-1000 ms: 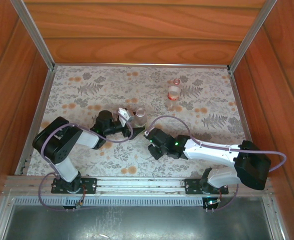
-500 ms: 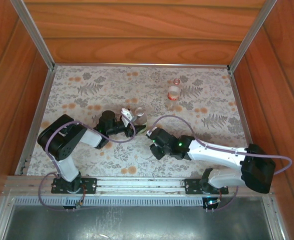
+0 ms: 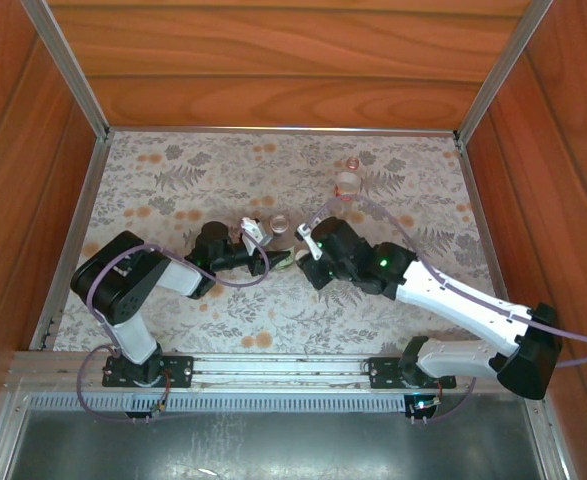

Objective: Screw on the bottle caps

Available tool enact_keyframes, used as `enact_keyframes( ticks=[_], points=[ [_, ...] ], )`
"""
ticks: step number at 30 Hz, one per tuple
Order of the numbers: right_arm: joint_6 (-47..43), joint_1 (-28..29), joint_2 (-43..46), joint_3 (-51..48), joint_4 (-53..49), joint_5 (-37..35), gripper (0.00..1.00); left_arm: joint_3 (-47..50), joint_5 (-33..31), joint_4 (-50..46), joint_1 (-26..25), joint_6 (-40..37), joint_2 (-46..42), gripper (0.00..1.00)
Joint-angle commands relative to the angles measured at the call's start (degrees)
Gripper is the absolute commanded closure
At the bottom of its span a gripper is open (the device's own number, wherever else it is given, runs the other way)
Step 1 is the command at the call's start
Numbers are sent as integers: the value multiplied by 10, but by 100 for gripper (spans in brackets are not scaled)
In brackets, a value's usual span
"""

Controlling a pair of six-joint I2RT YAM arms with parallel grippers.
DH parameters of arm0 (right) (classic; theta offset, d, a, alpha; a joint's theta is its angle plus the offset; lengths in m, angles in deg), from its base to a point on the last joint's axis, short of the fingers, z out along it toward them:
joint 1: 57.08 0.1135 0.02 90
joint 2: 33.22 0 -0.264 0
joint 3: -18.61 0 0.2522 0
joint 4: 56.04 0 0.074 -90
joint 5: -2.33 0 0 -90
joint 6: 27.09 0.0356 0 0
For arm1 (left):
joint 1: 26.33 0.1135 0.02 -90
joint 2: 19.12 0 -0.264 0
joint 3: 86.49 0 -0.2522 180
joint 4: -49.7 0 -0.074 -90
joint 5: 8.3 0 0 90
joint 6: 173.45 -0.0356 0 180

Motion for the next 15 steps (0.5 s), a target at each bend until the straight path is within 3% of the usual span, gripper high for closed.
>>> enact_keyframes(
  ticks=[1, 15],
  points=[
    [-40, -13, -3, 54, -50, 39, 57, -1, 32, 17, -5, -4, -5, 41],
    [-86, -33, -95, 194, -121, 58, 57, -9, 52, 17, -27, -28, 31, 41]
  ],
)
